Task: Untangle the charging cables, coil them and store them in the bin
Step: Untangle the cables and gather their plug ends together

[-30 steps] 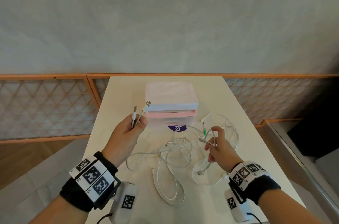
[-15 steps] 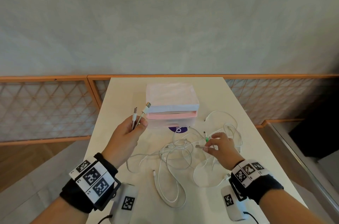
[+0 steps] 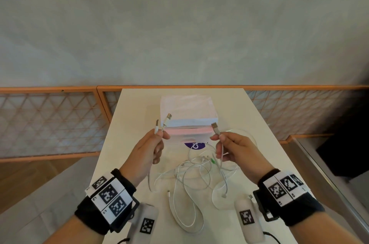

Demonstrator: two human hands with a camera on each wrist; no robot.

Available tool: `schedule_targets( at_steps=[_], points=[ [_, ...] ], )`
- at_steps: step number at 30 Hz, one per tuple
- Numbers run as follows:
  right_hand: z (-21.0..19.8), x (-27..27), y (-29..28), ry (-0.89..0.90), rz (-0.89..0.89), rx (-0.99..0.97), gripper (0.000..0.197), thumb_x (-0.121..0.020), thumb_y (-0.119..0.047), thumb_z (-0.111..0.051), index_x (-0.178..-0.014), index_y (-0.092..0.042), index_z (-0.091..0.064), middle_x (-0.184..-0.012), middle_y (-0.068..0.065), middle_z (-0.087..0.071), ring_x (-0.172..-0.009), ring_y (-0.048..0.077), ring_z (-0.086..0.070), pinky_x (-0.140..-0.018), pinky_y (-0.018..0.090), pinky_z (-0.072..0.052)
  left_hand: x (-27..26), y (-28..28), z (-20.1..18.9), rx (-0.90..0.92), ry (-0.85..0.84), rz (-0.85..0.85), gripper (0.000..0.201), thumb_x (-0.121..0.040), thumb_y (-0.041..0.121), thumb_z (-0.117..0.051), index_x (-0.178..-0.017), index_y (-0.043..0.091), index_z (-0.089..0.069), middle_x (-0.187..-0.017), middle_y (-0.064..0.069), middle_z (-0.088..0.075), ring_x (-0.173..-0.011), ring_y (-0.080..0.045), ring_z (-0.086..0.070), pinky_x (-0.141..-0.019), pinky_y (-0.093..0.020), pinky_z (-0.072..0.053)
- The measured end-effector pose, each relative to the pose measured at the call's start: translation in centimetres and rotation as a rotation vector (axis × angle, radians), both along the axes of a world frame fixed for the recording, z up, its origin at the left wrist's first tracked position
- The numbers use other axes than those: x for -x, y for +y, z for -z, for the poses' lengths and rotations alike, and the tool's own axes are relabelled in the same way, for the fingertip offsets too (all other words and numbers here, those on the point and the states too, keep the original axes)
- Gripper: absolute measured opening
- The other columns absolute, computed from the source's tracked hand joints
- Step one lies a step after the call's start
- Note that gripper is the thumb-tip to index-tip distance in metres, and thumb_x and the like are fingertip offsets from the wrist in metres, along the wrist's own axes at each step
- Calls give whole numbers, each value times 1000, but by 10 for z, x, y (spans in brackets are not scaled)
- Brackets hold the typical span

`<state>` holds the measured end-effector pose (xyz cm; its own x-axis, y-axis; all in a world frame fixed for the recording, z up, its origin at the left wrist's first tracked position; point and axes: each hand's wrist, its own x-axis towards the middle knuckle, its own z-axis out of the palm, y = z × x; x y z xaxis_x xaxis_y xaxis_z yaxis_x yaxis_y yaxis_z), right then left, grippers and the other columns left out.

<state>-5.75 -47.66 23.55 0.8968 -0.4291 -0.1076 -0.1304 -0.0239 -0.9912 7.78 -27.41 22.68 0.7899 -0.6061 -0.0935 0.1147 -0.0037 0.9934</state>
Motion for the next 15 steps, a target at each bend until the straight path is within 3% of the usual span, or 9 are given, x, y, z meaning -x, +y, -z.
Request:
schedule_targets(
  at_steps=[4, 7, 11, 13, 15],
  points=[
    [-14, -15, 18, -28, -110, -114, 18, -94, -11, -48, -100, -8, -65, -82, 4, -65, -78, 16, -67, -70, 25, -57, 7, -9, -4, 37, -18, 35, 30, -101, 20, -32, -88, 9, -57, -54, 8, -32, -46, -7, -25, -47, -21, -22],
    [-17, -28, 30, -69, -89, -68, 14, -91, -7, -54, -98, -7, -67, -80, 1, -66, -76, 14, -69, -73, 23, -58, 11, -16, -3, 33, -50, 24, 33, -99, 29, -36, -83, 11, -59, -51, 11, -34, -47, -8, -26, -47, -21, -22],
    [-14, -41, 40, -112, -55, 73, 10, -87, -7, -61, -90, -16, -66, -85, 0, -70, -73, 14, -66, -58, 20, -49, 15, -21, -2, 15, -83, 8, 40, -97, 38, -39, -79, 15, -67, -54, 4, -38, -46, -10, -29, -48, -24, -25],
    [-10, -45, 44, -141, -18, 81, 11, -85, -4, -63, -91, -12, -60, -79, -1, -68, -64, 9, -63, -50, 20, -44, 16, -22, -1, 21, -67, -3, 43, -96, 41, -38, -78, 15, -68, -57, 2, -39, -46, -9, -30, -48, -23, -26],
    [-7, -48, 46, -185, 8, 55, 15, -83, 1, -63, -88, -10, -53, -72, -2, -64, -62, 10, -62, -50, 21, -46, 17, -24, 0, 12, -49, -21, 43, -96, 41, -36, -78, 16, -66, -59, 4, -41, -46, -7, -32, -48, -21, -27]
  ],
)
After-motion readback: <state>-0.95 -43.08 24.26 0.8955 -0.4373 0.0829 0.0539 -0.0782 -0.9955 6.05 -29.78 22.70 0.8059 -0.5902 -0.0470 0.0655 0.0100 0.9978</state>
